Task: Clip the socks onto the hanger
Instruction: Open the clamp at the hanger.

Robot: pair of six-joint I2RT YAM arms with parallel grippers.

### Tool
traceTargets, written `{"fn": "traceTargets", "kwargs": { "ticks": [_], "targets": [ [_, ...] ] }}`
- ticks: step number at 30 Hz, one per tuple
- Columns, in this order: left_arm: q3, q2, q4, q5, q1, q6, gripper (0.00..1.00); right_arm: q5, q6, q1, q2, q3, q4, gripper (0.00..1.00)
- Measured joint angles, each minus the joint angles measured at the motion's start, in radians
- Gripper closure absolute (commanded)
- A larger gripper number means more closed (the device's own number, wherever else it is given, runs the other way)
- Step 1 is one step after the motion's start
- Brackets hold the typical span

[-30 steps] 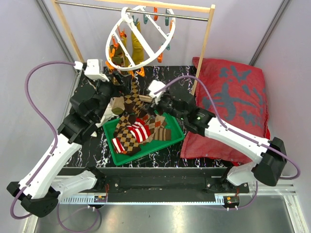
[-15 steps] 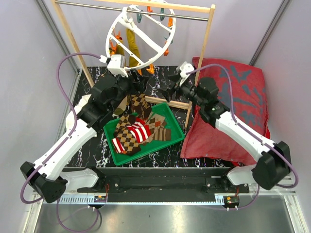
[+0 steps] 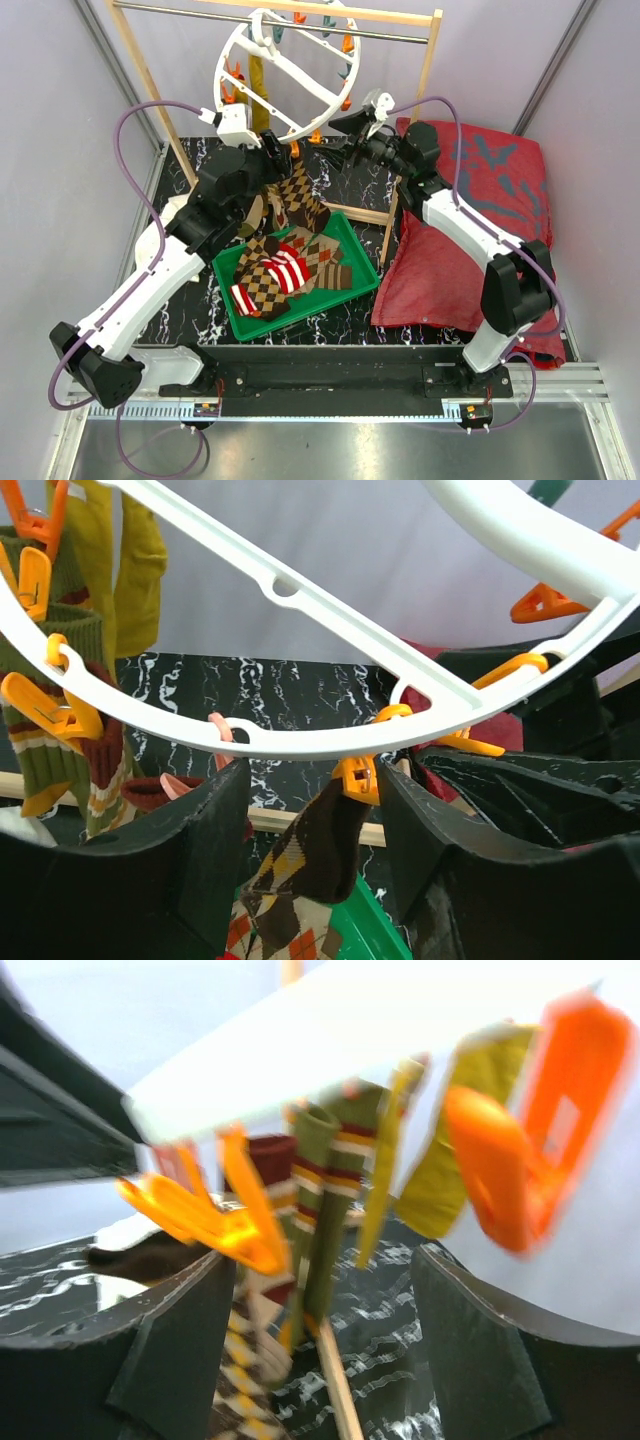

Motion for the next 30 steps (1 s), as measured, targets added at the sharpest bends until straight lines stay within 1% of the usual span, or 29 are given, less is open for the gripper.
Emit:
{"fn": "traceTargets", "kwargs": {
  "ticks": [3,7,10,11,13,14,17,19,21,24,30],
  "targets": [
    [0.000,0.008,-0.003,-0.021,0.000,0.008,0.44,-0.061,0.024,0.000,0.034,0.043,0.027,0.25],
    [0.009,0.009,-0.012,-0.035,0.009,0.015,0.44,-0.129,0.049,0.000,0.055,0.073,0.049,0.32],
    [0.020,0.009,-0.021,-0.039,0.014,0.022,0.44,-0.177,0.077,0.000,0.070,0.100,0.060,0.41],
    [0.023,0.009,-0.024,-0.040,0.016,0.022,0.44,-0.192,0.088,0.000,0.076,0.111,0.063,0.48],
    [0.026,0.009,-0.029,-0.040,0.020,0.023,0.44,-0.216,0.107,0.000,0.085,0.127,0.071,0.54],
    [0.028,0.009,-0.030,-0.040,0.023,0.024,0.44,-0.228,0.118,0.000,0.087,0.130,0.075,0.59],
    [0.034,0.008,-0.035,-0.040,0.028,0.025,0.44,-0.246,0.139,0.000,0.087,0.131,0.078,0.64],
    [0.045,0.006,-0.051,-0.036,0.030,0.025,0.44,-0.253,0.145,0.001,0.087,0.130,0.073,0.65],
    [0.053,-0.002,-0.063,-0.025,0.030,0.024,0.43,-0.249,0.140,0.007,0.084,0.130,0.054,0.66],
    [0.065,-0.027,-0.085,-0.002,0.030,0.020,0.39,-0.212,0.097,0.031,0.061,0.121,0.001,0.69],
    [0.097,-0.113,-0.127,0.098,0.031,-0.008,0.33,0.005,-0.020,0.162,-0.037,0.068,-0.096,0.69]
  ]
}}
